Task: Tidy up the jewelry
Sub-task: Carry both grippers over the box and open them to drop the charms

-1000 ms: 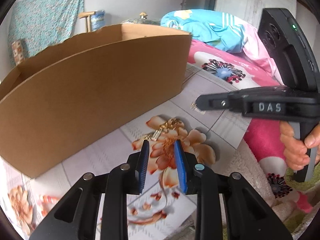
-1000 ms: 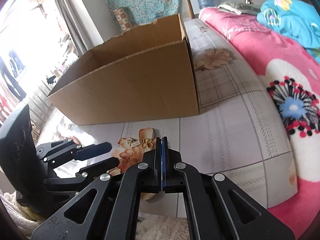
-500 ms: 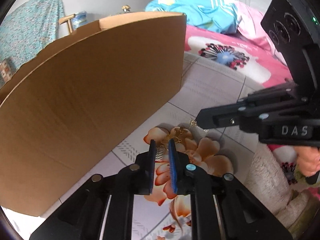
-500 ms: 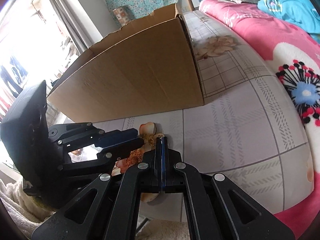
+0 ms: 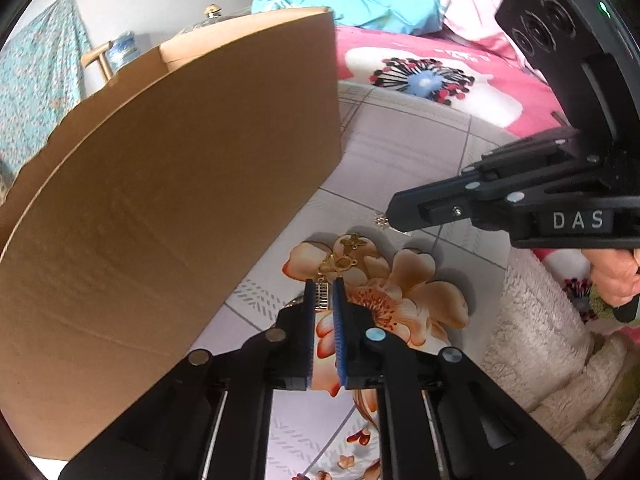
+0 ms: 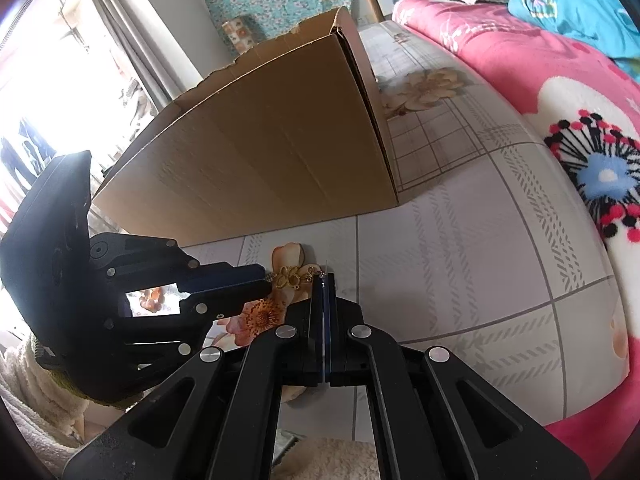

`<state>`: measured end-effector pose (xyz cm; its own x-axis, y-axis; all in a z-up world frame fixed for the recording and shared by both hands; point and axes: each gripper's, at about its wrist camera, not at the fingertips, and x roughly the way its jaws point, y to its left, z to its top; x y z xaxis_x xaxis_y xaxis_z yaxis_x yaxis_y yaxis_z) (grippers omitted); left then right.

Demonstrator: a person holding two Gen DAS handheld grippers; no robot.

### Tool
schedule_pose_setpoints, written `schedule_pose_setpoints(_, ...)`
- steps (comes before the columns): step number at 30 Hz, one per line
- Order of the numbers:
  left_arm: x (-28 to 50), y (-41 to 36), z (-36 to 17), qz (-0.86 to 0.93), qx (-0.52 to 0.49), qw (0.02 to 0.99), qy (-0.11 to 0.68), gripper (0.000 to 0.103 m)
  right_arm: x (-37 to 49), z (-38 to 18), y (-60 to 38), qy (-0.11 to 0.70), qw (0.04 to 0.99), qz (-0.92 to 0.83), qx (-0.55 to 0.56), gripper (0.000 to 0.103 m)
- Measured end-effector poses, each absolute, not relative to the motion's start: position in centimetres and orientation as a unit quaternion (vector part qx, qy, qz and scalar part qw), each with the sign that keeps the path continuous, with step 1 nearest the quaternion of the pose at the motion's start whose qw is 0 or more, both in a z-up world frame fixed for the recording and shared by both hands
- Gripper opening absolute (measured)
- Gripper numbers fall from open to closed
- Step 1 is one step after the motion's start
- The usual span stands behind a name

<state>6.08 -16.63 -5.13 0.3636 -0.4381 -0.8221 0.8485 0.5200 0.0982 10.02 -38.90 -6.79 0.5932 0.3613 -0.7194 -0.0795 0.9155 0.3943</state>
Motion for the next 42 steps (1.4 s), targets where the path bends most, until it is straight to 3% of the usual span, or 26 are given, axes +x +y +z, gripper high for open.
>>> schedule_pose_setpoints(15, 5.7, -15.0, -3.7, -0.401, 0.230, 0.806, 0.370, 0.004, 9.5, -5.8, -39.2, 0.421, 0.883, 0.124, 0.164, 0.000)
schedule_pose_setpoints(29, 5.6, -11.1, 6.1, -0.405, 0.151, 0.851, 0.298, 0.004, 8.7, 3.4, -37.9, 0.307, 0.921, 0.188, 0.152, 0.000)
schedule_pose_setpoints(34, 11.0, -10.6, 7.2, -0.383, 0.122, 0.849, 0.343, 0.004, 13.0, 5.4, -36.8, 0.298, 0.911, 0.237, 0.157, 0.000)
schedule_pose_setpoints(42, 20.8, -10.7, 5.0, -0.325, 0.102, 0.825, 0.452, 0.004, 24.0, 3.3, -35.4, 0.412, 0.857, 0.249, 0.182, 0.000)
